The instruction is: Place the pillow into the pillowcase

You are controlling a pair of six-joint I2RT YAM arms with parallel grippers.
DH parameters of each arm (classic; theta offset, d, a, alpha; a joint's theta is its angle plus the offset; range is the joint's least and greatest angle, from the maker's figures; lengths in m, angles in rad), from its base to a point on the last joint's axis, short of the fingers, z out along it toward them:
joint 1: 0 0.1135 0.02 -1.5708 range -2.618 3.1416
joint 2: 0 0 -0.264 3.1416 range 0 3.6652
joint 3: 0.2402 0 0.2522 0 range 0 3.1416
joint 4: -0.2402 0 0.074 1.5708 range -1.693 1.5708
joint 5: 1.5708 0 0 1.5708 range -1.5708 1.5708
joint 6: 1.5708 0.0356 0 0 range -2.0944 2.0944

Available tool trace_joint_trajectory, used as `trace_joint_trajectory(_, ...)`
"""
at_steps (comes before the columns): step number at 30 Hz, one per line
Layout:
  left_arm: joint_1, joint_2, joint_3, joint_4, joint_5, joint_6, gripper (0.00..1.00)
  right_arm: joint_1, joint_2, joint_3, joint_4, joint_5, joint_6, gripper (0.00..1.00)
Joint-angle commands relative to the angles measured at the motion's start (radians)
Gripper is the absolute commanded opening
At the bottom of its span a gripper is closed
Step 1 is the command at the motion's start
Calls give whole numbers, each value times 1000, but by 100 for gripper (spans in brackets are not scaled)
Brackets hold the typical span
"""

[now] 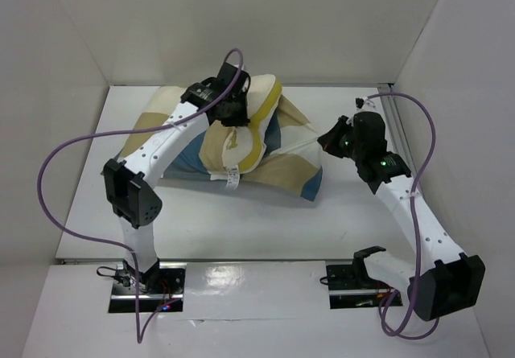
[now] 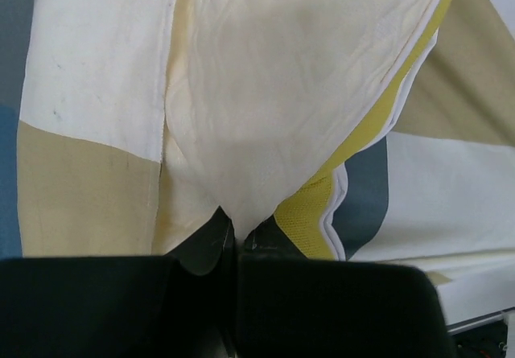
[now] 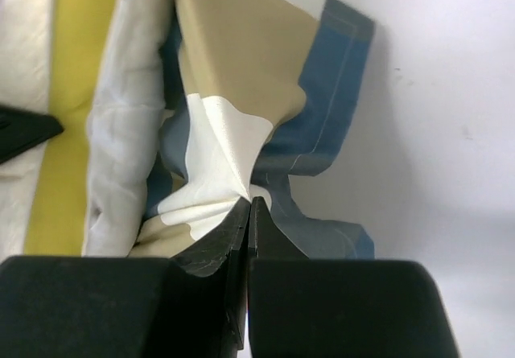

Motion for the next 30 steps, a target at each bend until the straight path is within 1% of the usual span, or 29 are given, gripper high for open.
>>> trace_joint_trajectory(1, -18, 118, 51, -88, -113, -41, 0, -30, -33, 34, -109, 90, -67, 0)
trace_joint_trajectory(3, -28, 119, 60, -88, -145, -53, 0, -30, -33, 34, -120, 127, -67, 0)
trace_joint_trajectory(4, -38, 119, 60, -79, -183, -53, 0, -30, -33, 20, -120, 150, -79, 0)
trace_joint_trajectory(5, -38, 119, 60, -79, -193, -53, 0, -40, -33, -7, -120, 199, -88, 0)
trace_joint_trajectory(6, -38, 119, 60, -79, -193, -53, 0, -54, -18, -19, -120, 199, -98, 0)
trace_joint_trajectory(7, -52, 119, 60, -79, -156, -36, 0, -69, 10, -44, -120, 167, -107, 0)
trace_joint_trajectory(9, -87, 119, 36, -50, -106, 26, 0, -82, 32, -72, -102, 155, -107, 0)
trace_joint_trajectory(11, -139, 119, 36, -62, -87, 53, 17, -82, 41, -93, -92, 123, -98, 0)
trace_joint_trajectory(12, -150, 87, 23, -62, -87, 53, 28, -82, 41, -102, -83, 123, -98, 0)
trace_joint_trajectory(13, -159, 67, 13, -62, -87, 62, 43, -82, 41, -102, -94, 123, -98, 0)
trace_joint_trajectory(14, -160, 47, -16, -62, -87, 62, 62, -82, 54, -83, -94, 135, -128, 1)
trace_joint_trajectory(15, -160, 27, -33, -49, -87, 77, 70, -82, 67, -63, -121, 149, -139, 17)
trace_joint_trajectory(16, -160, -4, -56, -38, -128, 89, 70, -82, 82, -41, -175, 159, -148, 57)
trace_joint_trajectory(17, -160, -13, -57, -38, -145, 89, 70, -82, 82, -26, -187, 159, -148, 71)
trace_joint_trajectory(18, -150, -13, -76, -38, -159, 89, 70, -82, 93, -4, -187, 159, -148, 78)
trace_joint_trajectory(19, -150, -13, -86, -38, -168, 89, 68, -82, 93, -4, -178, 144, -148, 83)
trace_joint_trajectory(20, -135, -13, -95, -26, -168, 89, 68, -82, 78, -4, -166, 126, -148, 85)
trace_joint_trajectory(22, -124, 19, -95, -25, -197, 99, 66, -82, 64, 5, -137, 74, -107, 85)
trace_joint_trajectory(24, -124, 63, -95, -25, -211, 108, 68, -82, 64, -4, -85, 22, -66, 83)
trace_joint_trajectory(25, -124, 77, -95, -36, -211, 132, 70, -71, 64, -21, -65, -39, -53, 80)
trace_joint_trajectory(27, -124, 88, -95, -36, -146, 161, 72, -59, 79, -41, -6, -86, -30, 80)
trace_joint_trajectory(28, -124, 102, -95, -36, -136, 171, 72, -47, 88, -55, 7, -121, -9, 79)
trace_joint_trajectory(30, -124, 126, -105, -36, -136, 171, 72, -30, 113, -70, 58, -135, 11, 76)
